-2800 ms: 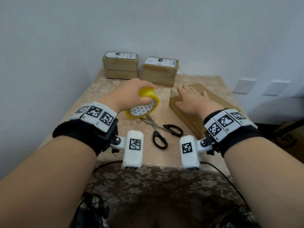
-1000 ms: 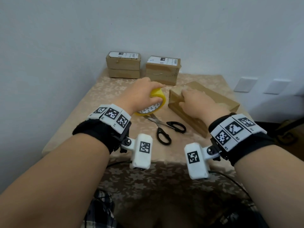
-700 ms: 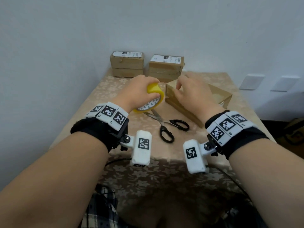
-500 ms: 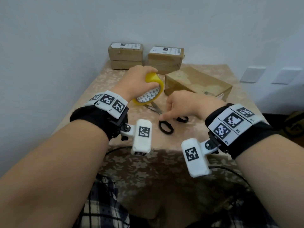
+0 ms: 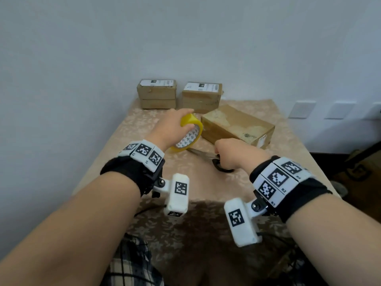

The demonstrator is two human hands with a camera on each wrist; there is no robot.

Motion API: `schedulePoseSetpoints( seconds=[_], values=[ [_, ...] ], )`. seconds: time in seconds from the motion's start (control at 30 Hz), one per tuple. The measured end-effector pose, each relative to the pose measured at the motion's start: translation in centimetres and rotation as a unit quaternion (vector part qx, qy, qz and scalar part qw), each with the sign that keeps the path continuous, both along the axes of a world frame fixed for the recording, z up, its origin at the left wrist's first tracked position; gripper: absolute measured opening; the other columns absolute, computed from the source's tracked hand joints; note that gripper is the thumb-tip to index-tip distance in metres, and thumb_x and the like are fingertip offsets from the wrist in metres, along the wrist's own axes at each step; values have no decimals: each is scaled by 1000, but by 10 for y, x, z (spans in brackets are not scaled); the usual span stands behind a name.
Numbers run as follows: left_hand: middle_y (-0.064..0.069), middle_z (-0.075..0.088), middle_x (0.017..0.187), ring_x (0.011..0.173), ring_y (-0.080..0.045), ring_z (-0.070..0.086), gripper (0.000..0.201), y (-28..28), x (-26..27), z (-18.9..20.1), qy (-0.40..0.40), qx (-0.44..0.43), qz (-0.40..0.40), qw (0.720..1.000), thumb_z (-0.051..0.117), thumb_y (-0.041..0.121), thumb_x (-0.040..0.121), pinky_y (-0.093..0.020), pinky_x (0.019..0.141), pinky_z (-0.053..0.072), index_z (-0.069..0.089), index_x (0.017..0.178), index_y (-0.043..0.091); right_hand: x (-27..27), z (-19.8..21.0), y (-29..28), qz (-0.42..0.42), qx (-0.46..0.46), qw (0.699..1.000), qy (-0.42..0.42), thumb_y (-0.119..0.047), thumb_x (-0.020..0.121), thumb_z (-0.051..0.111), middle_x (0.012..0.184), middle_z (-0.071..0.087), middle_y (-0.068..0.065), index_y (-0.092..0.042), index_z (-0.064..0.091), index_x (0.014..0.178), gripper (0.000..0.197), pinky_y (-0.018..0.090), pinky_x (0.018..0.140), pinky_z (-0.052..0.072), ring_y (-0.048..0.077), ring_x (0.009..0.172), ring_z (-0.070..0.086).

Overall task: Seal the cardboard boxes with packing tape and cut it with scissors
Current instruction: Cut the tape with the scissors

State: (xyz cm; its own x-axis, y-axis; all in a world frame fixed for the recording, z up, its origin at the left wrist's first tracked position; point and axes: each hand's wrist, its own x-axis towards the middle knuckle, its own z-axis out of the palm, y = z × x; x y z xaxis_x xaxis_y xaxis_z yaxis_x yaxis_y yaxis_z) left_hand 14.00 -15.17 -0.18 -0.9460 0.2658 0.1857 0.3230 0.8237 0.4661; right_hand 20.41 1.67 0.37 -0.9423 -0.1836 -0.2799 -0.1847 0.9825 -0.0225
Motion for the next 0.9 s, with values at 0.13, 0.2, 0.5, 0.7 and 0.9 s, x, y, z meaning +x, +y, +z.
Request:
schedulePoseSetpoints(
  seconds=[0.13, 0.2, 0.5, 0.7, 0.9],
  values=[
    [-8, 46, 140, 131, -26, 38, 49, -2, 2, 3, -32, -11, -8, 999, 60, 28, 90, -39, 107, 33, 46, 137, 22, 5, 13, 7, -40, 35, 997, -53, -6, 90, 48, 59, 40, 6, -9, 41, 57, 34, 27, 47, 31, 22, 51, 36],
    [-8, 45, 141, 131, -26, 39, 51, -1, 6, 6, -48, -8, -15, 999, 61, 25, 90, -40, 108, 33, 46, 138, 19, 7, 25, 15, -47, 43, 994, -85, -14, 91, 52, 60, 45, 6, -6, 49, 62, 30, 29, 51, 36, 23, 52, 40],
    [-5, 42, 146, 135, -22, 37, 52, -2, 12, 23, -71, -68, -42, 994, 57, 27, 93, -31, 106, 30, 42, 141, 15, 16, 58, 54, -157, -139, 954, -215, -62, 77, 61, 90, 65, 8, -2, 63, 114, 70, 27, 71, 44, 22, 90, 61],
    [-8, 60, 116, 104, -24, 56, 34, 2, 10, 29, -68, -40, -16, 997, 47, 41, 95, -34, 83, 43, 53, 112, 13, 15, 42, 41, -242, -341, 881, -223, -53, 79, 65, 89, 70, 9, -13, 63, 84, 40, 35, 85, 36, 24, 95, 61],
    [-3, 54, 99, 91, -21, 52, 23, 0, 5, 28, -78, -17, 1, 997, 49, 36, 95, -30, 73, 38, 47, 101, 14, -3, 26, 19, -272, -380, 849, -248, -56, 78, 67, 78, 71, 5, -11, 57, 94, 48, 25, 62, 34, 14, 70, 65]
  ],
)
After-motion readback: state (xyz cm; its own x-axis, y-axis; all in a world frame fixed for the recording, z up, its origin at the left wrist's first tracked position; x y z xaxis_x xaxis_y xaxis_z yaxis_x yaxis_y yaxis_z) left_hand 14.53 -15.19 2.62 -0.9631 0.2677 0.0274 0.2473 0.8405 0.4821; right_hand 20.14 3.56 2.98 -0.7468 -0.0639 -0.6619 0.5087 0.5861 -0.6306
